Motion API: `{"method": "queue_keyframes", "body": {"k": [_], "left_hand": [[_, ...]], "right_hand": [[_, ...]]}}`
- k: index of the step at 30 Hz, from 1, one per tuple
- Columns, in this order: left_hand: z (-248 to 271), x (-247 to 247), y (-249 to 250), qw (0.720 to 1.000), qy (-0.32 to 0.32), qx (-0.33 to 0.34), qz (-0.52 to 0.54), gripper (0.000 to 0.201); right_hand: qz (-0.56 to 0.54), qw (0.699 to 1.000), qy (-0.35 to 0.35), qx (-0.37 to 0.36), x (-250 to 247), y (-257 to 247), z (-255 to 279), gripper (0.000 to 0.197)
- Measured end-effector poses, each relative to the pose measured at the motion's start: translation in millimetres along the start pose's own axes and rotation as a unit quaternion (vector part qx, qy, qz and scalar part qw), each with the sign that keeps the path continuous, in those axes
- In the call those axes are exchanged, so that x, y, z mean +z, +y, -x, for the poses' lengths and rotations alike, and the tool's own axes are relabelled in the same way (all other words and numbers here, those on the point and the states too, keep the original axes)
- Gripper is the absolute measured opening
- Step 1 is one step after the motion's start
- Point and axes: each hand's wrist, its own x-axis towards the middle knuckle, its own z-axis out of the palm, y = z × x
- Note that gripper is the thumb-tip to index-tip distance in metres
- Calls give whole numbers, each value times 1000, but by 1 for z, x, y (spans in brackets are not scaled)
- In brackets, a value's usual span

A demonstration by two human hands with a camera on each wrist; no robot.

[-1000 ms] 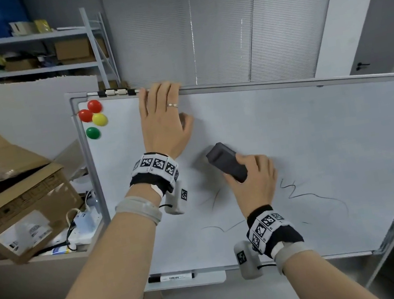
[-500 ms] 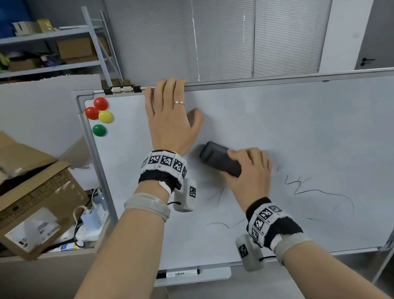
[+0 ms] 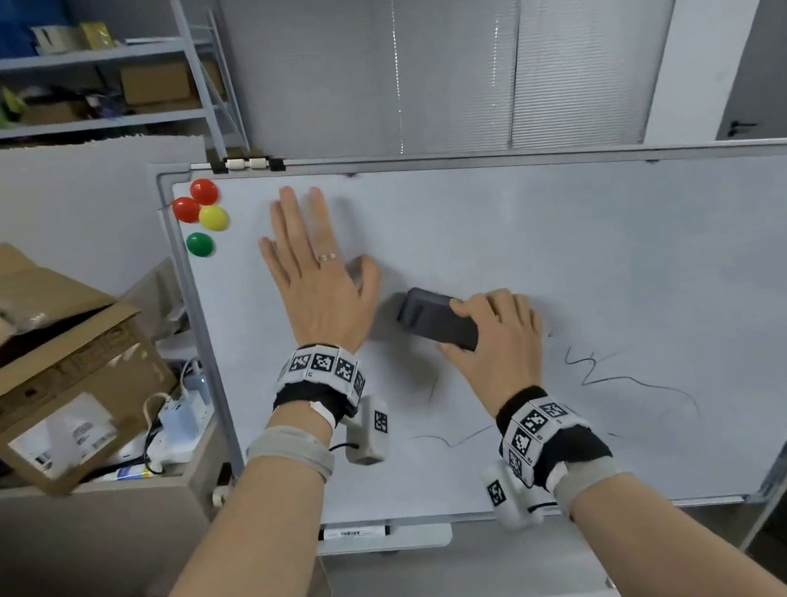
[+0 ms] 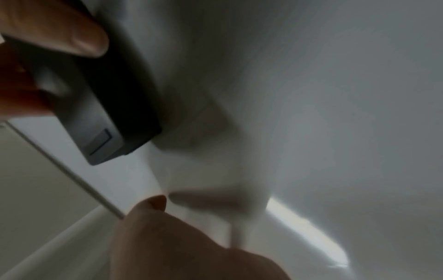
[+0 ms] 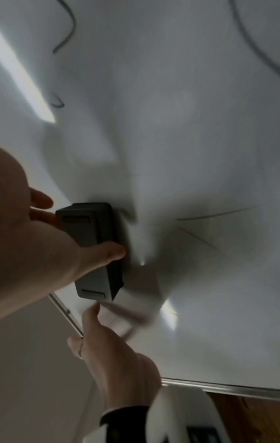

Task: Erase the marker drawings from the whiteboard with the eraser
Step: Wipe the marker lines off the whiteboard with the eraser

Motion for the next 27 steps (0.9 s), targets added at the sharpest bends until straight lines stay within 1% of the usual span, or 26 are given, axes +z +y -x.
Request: {"method": "queue_keyframes", "body": {"k": [4,6,9,11,13,15,19,20,21,22,25,27], "left_hand": [[59,20,-37,991,-40,-128,-22,86],[88,29,-49,983,-69,-172,-21,87],[118,39,-59,974,-114,-195,-19,90],[130,43,-62,971,-129,-201,-21,90],[137,48,-64,968,-140,-206,-22,91],[142,51,-67,967,-147,-209,-20,90],[150,55,-69,966,-138,-216,-9,89],[151,56,-69,966,-137,-218,-5,88],[152,57,-69,966,-137,-220,0,87],[154,59,-69,965,-139,-221,5,87],[164,61,-74,962,-149,-230,3,87],[173,63,-78,958,-153,-241,-8,86]], "right_hand": [[0,998,-56,12,18,-5,27,46],[9,996,-83,8,27,-6,38,47],[28,992,-124,1,40,-6,51,48],[42,987,-152,-8,49,-5,65,50],[50,985,-166,-12,55,-4,78,51],[48,988,-146,-13,56,-4,77,50],[8,1000,-9,-21,49,-8,45,44],[0,1000,13,-26,49,-9,41,44],[-3,999,16,-29,50,-9,41,43],[0,1000,-4,-30,53,-9,47,43],[38,989,-139,-36,71,0,88,47],[57,976,-206,-29,81,7,114,51]]}}
